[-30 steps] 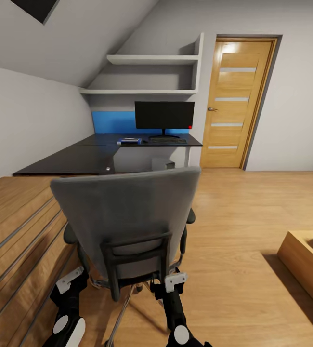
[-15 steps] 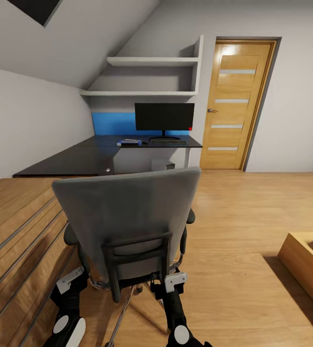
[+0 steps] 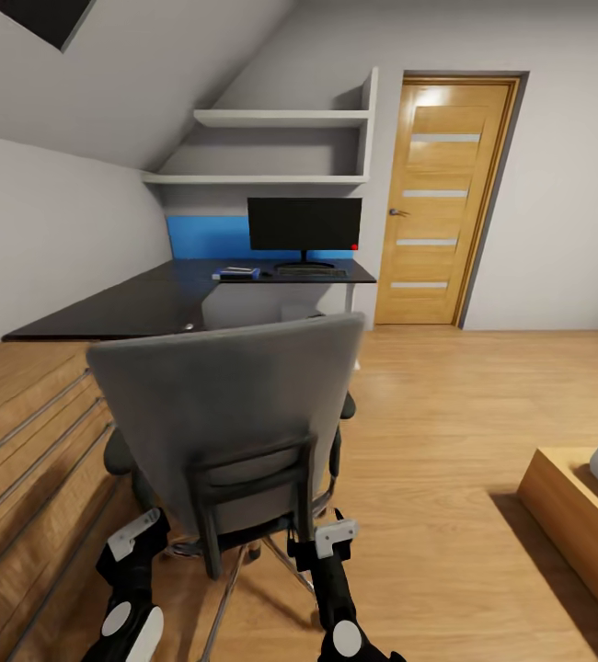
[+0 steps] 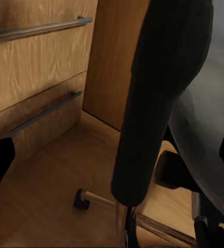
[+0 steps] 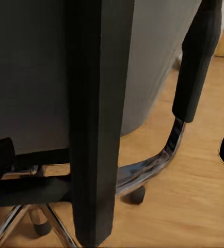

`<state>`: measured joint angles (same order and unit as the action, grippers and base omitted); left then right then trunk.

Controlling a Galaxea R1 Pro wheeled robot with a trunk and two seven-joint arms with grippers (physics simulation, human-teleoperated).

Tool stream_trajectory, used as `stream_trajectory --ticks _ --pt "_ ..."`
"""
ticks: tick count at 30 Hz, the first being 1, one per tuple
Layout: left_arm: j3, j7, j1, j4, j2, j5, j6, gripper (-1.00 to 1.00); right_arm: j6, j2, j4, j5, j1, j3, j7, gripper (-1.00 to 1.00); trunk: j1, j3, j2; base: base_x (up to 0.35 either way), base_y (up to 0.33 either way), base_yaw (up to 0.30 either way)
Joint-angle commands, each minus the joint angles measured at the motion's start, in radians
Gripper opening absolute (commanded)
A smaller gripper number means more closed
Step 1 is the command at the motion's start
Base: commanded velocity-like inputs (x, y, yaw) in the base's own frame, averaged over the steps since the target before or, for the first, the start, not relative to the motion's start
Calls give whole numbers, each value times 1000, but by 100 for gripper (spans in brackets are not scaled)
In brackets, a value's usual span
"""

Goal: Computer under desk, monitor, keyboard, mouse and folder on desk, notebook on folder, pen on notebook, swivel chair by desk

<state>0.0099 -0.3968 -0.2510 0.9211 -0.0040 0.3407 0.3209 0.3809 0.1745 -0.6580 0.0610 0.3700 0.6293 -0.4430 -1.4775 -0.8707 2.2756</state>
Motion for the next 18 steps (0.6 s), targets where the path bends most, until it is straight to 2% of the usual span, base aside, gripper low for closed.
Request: stream_trajectory --ticks 1,10,14,18 --pt "-1 4 -1 1 -1 3 4 100 6 0 1 6 1 4 -5 100 0 -1 0 7 -292 0" --pt "-9 4 -1 1 -1 3 4 100 6 0 1 6 1 3 -5 100 0 -1 0 1 -266 0" --pt "-11 4 -1 1 -1 3 4 100 6 0 1 6 1 3 -5 100 0 -1 0 -42 -57 0" --pt "-11 4 -1 1 -1 3 4 100 5 0 1 6 1 3 -5 100 0 -1 0 -184 94 0"
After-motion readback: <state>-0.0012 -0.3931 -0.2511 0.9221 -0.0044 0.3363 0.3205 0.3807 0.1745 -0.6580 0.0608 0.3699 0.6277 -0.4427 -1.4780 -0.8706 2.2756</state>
